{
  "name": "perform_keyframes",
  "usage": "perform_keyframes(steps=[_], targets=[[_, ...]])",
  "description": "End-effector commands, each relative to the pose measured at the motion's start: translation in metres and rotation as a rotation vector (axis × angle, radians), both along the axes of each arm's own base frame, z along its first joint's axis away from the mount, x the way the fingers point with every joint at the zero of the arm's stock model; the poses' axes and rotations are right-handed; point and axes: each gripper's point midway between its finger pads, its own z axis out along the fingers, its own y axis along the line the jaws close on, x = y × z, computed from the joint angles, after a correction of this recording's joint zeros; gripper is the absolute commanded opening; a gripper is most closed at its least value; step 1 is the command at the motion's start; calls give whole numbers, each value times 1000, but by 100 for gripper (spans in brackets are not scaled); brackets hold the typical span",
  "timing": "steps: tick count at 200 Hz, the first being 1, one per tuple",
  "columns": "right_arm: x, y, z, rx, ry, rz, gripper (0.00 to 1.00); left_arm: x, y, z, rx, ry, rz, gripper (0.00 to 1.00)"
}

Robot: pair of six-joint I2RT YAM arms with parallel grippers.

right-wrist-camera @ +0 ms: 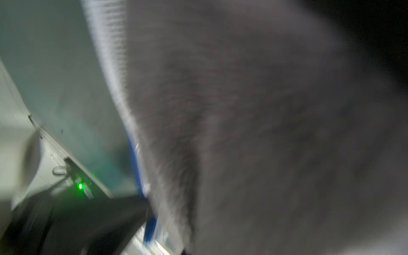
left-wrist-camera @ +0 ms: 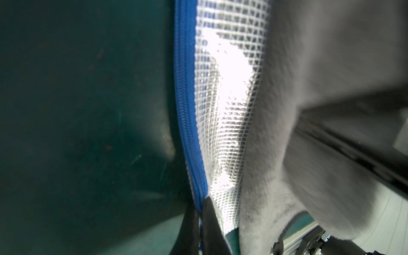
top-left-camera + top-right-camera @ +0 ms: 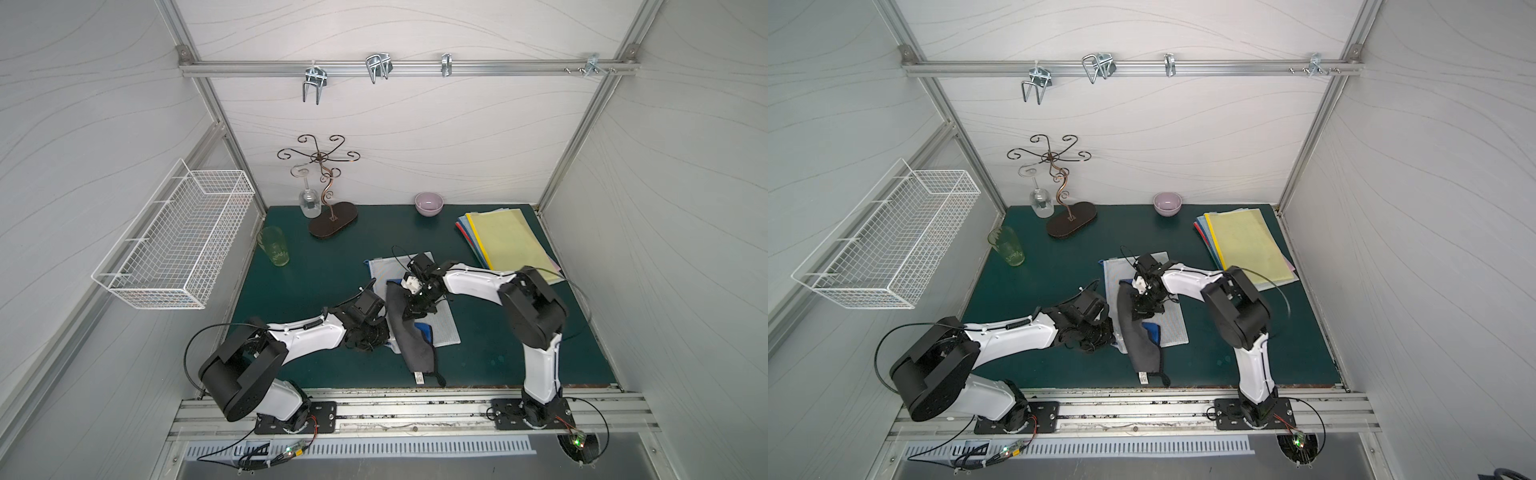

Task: Wipe the document bag
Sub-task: Wipe the dirt from the document bag.

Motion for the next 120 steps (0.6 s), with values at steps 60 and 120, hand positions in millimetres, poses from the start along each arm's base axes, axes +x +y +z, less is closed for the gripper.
perform_keyframes(steps=[60, 120], targets=[[182, 13, 7, -91, -257, -159, 0, -9, 6, -5, 21, 35, -1, 0], [27, -115, 10, -419, -221, -81, 0, -3, 0, 1, -12, 10, 9, 0]])
